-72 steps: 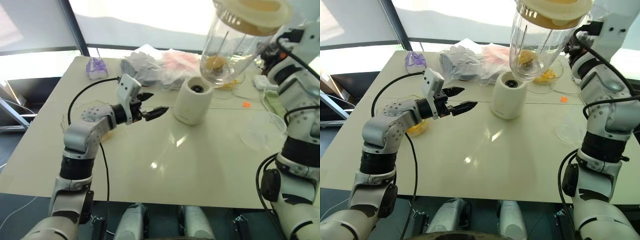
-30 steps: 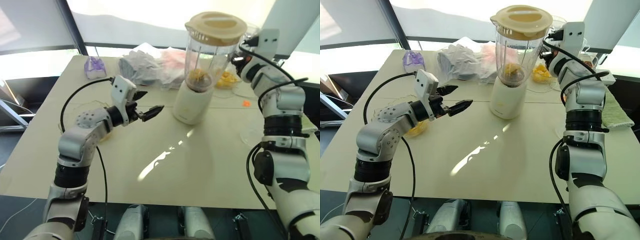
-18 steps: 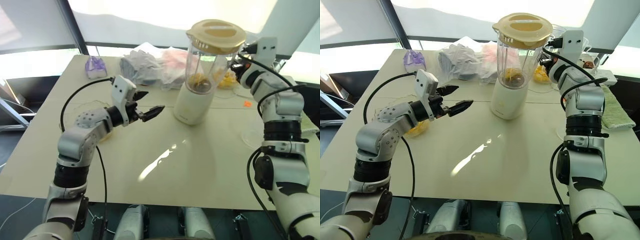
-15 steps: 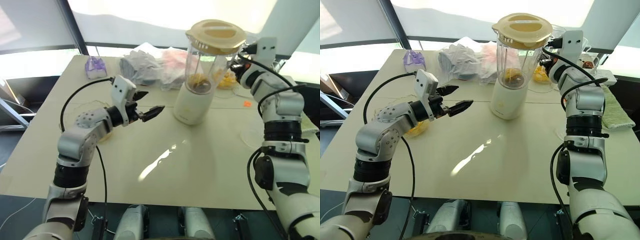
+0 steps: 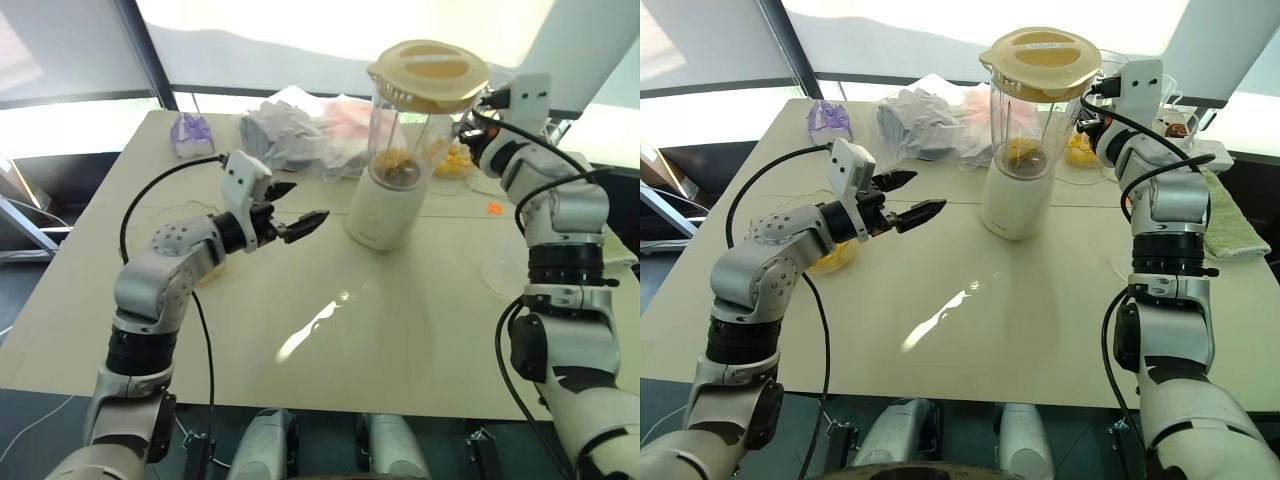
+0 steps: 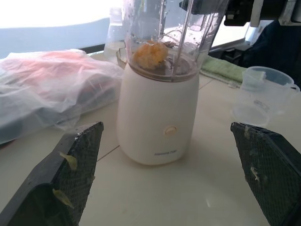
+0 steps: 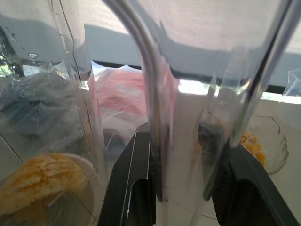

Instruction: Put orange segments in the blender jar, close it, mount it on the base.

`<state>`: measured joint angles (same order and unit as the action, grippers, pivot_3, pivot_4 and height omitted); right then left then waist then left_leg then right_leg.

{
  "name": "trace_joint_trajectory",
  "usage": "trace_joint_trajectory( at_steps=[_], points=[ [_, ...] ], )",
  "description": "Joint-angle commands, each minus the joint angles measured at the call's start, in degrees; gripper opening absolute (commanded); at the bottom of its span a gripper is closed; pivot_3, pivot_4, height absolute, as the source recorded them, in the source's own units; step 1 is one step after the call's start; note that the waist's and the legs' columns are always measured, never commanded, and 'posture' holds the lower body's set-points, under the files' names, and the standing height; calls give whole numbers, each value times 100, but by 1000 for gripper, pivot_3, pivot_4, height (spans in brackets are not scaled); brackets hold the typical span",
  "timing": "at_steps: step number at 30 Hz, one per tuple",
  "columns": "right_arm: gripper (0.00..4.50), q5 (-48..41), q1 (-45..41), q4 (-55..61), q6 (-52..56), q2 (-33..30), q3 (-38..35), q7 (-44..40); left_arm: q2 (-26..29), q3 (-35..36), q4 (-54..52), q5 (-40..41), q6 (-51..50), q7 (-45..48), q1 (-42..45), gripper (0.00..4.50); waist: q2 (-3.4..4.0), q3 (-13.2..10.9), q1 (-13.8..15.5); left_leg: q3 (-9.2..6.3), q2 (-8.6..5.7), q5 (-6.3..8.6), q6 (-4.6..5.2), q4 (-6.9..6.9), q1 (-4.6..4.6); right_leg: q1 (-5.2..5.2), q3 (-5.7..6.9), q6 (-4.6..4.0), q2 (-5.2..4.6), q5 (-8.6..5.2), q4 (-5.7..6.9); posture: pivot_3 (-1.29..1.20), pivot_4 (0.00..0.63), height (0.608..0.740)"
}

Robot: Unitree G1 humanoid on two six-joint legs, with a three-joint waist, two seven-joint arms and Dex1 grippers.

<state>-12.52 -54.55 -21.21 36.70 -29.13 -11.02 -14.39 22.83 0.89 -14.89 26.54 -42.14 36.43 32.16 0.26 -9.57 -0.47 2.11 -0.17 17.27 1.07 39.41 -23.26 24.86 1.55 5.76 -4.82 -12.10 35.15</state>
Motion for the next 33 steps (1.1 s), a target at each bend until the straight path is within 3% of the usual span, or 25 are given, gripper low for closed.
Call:
trace_joint_trajectory(
  at_steps=[1, 13, 18, 23, 33],
  points=[
    [896, 230, 5, 270, 320, -86, 44, 292, 5, 29, -193, 54, 131, -37, 58, 4493, 0, 0, 2, 0, 0, 0, 0, 0, 0, 0, 0, 0, 0, 0, 0, 0, 150, 740],
    [896, 205, 182, 509, 477, 46, 68, 534, -30, 0, -65, 2, 200, -79, 111, 4493, 0, 0, 4, -2, -1, 0, 0, 0, 0, -1, 1, 0, 0, 0, 0, 0, 150, 740],
    [896, -91, 151, 394, 791, 237, -241, 589, -44, 5, -17, -30, 234, -119, 126, 4493, -2, 1, 2, -3, -1, 0, 0, 0, 1, -2, 2, 0, 1, 0, 0, 0, 150, 740],
    [896, -201, 340, 553, 871, 185, 46, -79, -35, -4, 26, -35, 268, -124, 115, 4493, -3, 2, -23, -3, 0, 0, 0, 0, 5, -5, 2, 0, 1, 0, 0, 0, 150, 740],
    [896, 277, -250, -888, 185, -134, 454, -732, -28, -33, 148, -64, 307, -170, 207, 4493, -5, 2, -37, -1, 3, 0, 1, -18, 84, -67, -3, -5, 8, -3, 4, 0, 150, 740]
  ],
)
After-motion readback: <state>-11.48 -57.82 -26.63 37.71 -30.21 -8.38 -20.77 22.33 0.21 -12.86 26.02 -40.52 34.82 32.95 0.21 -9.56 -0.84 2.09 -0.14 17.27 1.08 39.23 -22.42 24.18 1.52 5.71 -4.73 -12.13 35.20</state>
